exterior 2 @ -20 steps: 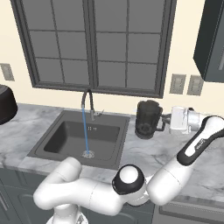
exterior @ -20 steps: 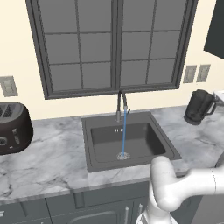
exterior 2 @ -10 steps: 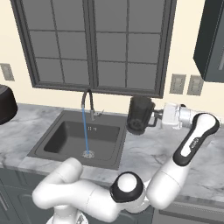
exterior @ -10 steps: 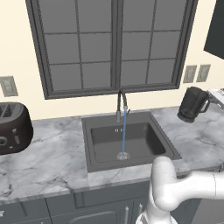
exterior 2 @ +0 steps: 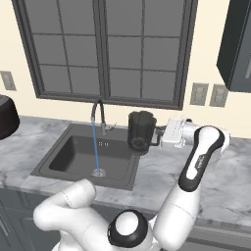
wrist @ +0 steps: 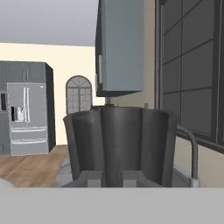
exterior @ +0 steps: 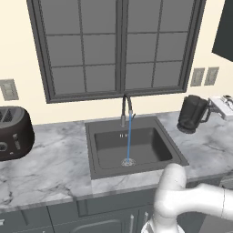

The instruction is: Turn on the sink faucet and place the jug under the water for a few seconds to fill it up.

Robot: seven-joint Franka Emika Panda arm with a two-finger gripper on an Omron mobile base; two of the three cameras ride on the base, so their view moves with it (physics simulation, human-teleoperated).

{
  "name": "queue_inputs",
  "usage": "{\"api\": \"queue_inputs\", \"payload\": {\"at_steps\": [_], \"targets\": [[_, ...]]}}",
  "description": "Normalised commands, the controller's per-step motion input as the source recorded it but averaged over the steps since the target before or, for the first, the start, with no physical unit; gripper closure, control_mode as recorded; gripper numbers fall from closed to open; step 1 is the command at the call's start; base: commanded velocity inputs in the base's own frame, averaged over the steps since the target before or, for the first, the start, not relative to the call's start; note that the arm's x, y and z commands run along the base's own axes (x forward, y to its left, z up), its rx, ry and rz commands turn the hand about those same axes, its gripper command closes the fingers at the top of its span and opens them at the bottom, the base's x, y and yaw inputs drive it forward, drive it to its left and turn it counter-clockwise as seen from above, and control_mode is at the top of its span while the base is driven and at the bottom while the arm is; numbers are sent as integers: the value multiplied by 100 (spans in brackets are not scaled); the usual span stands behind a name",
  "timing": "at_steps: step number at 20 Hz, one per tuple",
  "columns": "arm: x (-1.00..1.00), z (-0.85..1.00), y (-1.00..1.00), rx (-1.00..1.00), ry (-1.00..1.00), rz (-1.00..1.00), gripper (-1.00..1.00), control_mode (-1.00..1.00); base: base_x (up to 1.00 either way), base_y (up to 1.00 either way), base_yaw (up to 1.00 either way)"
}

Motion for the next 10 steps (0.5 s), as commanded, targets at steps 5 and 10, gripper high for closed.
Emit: {"api": "queue_inputs", "payload": {"at_steps": [5, 10], "targets": [[-14, 0, 65, -8, 8, -7, 100, -100, 0, 0, 0], [0, 0, 76, -8, 10, -5, 100, -100, 0, 0, 0]]}}
